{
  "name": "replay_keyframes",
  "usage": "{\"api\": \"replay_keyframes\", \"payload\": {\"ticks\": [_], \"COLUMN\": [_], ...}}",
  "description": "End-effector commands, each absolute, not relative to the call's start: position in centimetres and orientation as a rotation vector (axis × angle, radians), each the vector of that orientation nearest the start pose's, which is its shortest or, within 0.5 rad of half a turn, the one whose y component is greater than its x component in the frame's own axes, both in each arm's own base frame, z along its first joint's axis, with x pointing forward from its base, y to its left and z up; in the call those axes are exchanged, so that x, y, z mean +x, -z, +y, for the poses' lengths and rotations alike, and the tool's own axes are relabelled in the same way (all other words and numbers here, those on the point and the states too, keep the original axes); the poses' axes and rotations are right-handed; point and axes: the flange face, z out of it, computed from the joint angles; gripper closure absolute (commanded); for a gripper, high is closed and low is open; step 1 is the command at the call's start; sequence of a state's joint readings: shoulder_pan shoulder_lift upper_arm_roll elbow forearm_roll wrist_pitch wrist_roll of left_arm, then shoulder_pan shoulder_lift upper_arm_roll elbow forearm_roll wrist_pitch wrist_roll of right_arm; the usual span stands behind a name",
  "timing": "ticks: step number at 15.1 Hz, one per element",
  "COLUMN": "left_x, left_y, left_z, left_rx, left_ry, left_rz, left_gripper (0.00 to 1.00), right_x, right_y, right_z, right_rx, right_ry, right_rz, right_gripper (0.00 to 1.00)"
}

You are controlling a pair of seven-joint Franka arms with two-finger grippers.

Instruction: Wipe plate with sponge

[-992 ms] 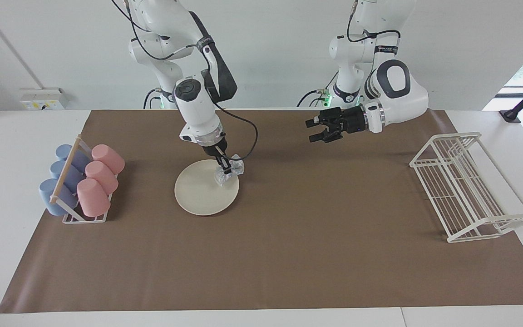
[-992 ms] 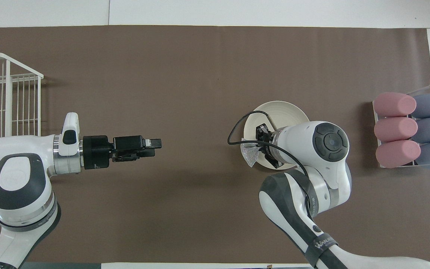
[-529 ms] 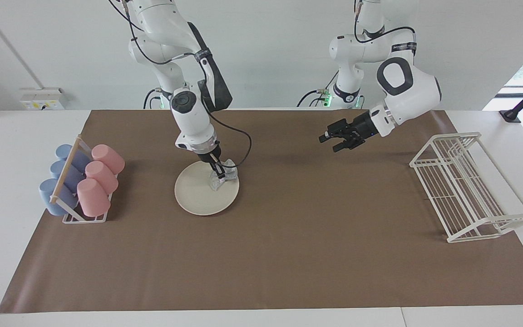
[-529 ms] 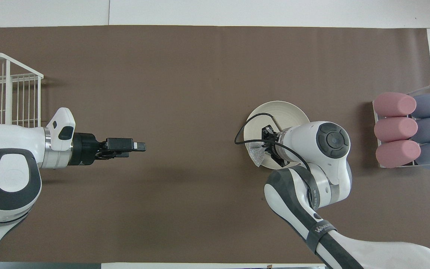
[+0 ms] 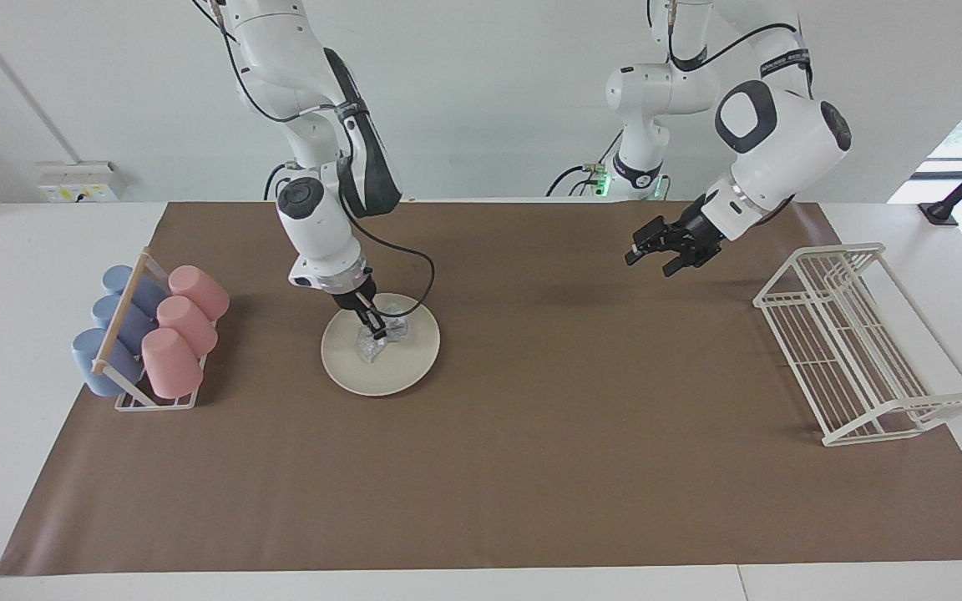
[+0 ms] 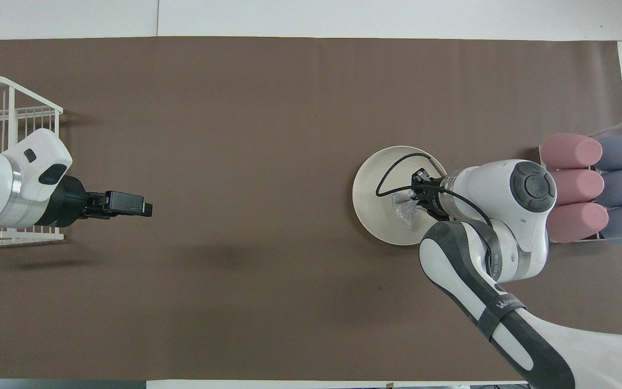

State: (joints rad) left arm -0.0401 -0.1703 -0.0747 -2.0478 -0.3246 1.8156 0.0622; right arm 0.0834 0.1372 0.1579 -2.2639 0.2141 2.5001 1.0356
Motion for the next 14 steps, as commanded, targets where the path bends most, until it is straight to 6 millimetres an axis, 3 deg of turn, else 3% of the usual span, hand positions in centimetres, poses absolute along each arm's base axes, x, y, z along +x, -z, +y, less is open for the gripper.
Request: {"api": "replay_keyframes", "payload": {"ticks": [1,5,9,14], "left_x": [49.6,49.0,48.8,48.8], "left_y": [-54.5,-56.3,-56.6,-56.7], "left_z": [-7.3,-6.4,-6.3,-6.3], "left_rx": [-3.317,-3.237,-3.226,-3.226], "left_ry": [-0.140,-0.162,-0.161,-0.156], "left_rz": [0.182,0.205,0.207,0.207], "left_gripper": [0.00,0.00,0.00,0.00], "right_x": [53.2,52.6,51.0,50.6], "right_y": [-30.7,-30.7,-30.8,-31.0], "right_z": [12.2,13.6,18.4,19.9], "right_rx": [-2.632,-2.612,-2.557,-2.497], "right_ry": [0.021,-0.002,-0.052,-0.069], "right_rz": [1.308,1.355,1.468,1.552], "right_gripper": [1.00,1.00,1.00,1.00]}}
